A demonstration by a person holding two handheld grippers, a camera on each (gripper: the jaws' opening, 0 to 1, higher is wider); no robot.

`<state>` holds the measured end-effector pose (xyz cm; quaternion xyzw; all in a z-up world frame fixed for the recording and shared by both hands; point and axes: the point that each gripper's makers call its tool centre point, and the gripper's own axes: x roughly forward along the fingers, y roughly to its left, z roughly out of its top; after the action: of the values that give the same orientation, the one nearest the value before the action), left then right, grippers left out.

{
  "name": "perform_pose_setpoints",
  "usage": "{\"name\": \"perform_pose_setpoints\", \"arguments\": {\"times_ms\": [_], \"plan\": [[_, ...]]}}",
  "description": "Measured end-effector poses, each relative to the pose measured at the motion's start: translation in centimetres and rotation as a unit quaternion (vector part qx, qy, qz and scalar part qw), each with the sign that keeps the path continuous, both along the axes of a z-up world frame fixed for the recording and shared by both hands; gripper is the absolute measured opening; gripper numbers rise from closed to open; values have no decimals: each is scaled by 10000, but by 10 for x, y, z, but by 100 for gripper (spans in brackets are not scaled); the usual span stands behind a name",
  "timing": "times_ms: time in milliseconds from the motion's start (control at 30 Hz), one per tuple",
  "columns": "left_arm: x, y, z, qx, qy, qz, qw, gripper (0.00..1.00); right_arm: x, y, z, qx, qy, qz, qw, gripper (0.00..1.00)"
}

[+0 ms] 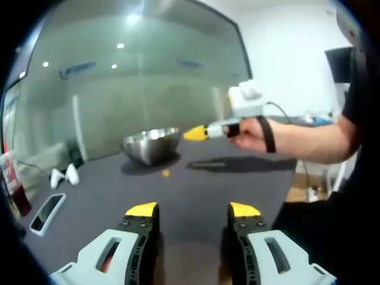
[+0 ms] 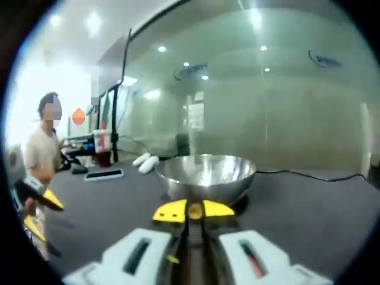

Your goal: Pick up the QQ candy scattered on the table and place it into the stainless steel bowl on the table

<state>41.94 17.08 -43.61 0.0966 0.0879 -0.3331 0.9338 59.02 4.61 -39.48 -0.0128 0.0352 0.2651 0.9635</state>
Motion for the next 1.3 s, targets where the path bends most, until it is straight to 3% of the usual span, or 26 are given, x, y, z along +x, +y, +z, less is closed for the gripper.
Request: {"name": "perform_pose_setpoints", "arguments": {"times_ms": [100,200,400,767,967,1033,1133,1300], "plan": [[0,0,0,7,-1,1,10000,47,0,2,7,25,-105,15,9999,10],[0,1,0,-1,1,2,10000,47,0,6,28,184,-469,101,9987,10],[0,1,-2,1,22,12,10000,47,27,10,43,101,-428,2,9990,10],[1,1,0,51,26,0,10000,47,75,32,47,-39,-239,140,9996,10],[1,1,0,48,35,19,10000,47,82,38,45,-150,-258,186,9994,10],[2,1,0,47,40,5,10000,47,83,39,48,-224,-397,211,9987,11],[3,1,-2,64,59,4,10000,47,80,43,49,-219,-472,350,9980,21],[4,2,-1,88,63,-4,9999,47,80,45,51,-66,-408,405,9983,22]]}}
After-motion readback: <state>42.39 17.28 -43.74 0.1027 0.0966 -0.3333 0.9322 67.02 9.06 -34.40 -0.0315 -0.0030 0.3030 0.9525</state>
